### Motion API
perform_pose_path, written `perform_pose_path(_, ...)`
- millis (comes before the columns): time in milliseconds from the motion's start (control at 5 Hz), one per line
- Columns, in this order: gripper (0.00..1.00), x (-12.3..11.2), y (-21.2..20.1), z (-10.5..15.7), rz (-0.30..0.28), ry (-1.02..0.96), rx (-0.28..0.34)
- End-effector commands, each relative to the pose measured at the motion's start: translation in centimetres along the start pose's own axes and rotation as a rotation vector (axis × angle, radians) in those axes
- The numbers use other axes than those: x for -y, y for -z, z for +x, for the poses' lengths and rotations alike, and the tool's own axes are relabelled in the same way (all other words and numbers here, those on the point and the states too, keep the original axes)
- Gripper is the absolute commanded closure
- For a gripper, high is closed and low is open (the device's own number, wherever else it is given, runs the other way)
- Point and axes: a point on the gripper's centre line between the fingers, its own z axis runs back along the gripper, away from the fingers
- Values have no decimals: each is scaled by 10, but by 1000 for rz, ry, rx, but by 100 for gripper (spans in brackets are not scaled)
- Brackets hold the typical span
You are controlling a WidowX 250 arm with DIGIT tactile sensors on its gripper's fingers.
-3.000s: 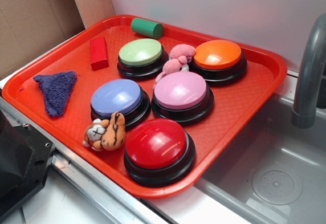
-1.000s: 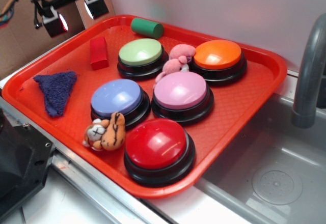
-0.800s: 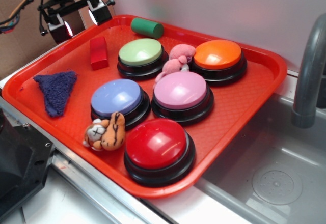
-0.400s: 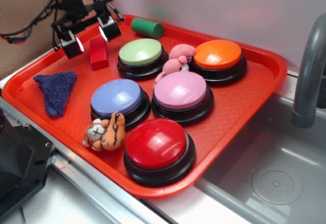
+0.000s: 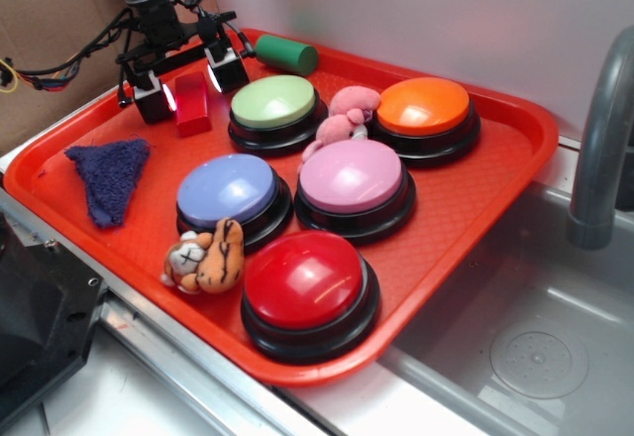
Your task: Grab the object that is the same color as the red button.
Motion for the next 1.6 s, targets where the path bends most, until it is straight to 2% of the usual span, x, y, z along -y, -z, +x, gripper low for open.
perform_pose_path(0, 100, -4, -6, 2, -17, 36, 25)
perform_pose_path(200, 100, -6, -9, 2, -20, 37, 34)
perform_pose_path(600, 100, -19, -47, 0, -23, 110, 73)
perform_pose_path(800, 100, -31, -88, -8, -44, 238, 53)
perform_pose_path(1000, 100, -38, -126, -33, -55, 400, 17)
perform_pose_path(1200, 100, -44, -150, -60, -34, 563, -37)
perform_pose_path(1400, 100, -53, -161, -77, -36, 670, -73)
